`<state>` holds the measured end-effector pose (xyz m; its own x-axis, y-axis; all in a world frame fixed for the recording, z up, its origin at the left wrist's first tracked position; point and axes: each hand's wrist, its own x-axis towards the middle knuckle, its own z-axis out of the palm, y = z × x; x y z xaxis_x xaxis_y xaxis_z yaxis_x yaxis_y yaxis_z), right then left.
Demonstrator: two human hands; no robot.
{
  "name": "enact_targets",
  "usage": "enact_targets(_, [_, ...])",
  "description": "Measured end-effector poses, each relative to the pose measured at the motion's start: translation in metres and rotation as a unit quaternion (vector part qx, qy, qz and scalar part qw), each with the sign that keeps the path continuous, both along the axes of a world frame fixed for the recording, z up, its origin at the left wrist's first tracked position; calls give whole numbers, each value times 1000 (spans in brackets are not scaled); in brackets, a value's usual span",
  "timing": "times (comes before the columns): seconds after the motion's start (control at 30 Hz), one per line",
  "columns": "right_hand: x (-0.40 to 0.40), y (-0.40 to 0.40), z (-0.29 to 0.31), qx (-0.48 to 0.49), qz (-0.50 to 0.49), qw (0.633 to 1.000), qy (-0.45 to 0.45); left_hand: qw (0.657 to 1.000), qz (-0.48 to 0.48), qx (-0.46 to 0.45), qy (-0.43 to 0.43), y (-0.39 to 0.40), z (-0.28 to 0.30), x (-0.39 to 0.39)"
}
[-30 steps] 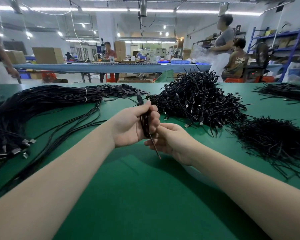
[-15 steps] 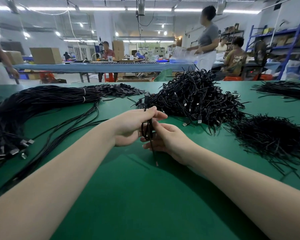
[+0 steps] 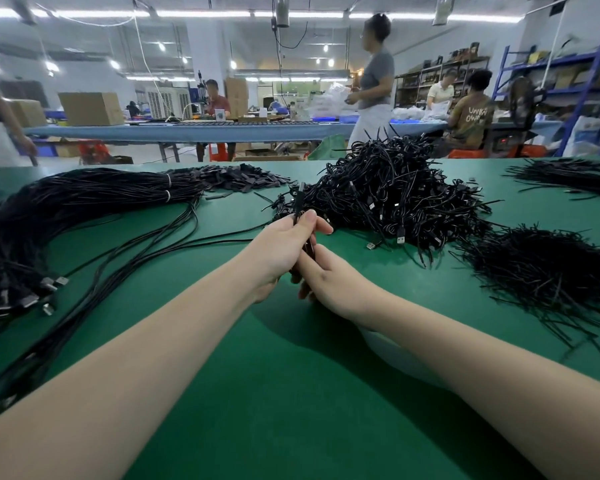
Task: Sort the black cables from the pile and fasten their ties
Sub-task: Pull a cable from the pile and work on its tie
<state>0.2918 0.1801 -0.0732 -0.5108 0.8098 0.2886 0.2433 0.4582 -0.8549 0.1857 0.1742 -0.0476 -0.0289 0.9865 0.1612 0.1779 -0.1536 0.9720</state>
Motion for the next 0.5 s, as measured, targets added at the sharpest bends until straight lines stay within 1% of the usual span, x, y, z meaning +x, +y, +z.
enact_targets(0.13, [1, -2, 0, -47, 49, 997, 34, 999, -20, -17, 22, -2, 2, -5])
enact_targets(0.2, [1, -1, -2, -43, 37, 998, 35, 999, -30, -21, 20, -3, 2, -7])
enact_targets(0.27, [1, 0, -4, -22, -11, 1000, 11, 999, -39, -23, 15, -2, 1, -7])
enact_targets(0.37, [1, 2, -7, 34, -68, 995, -57, 999, -31, -12, 37, 1, -4, -5])
enact_targets(0.43, [2, 3, -8, 69, -87, 990, -85, 999, -30, -11, 25, 3, -6, -3])
enact_targets(0.5, [4, 6, -8, 96, -91, 984, -117, 999, -35, -28, -9, 3, -6, -1])
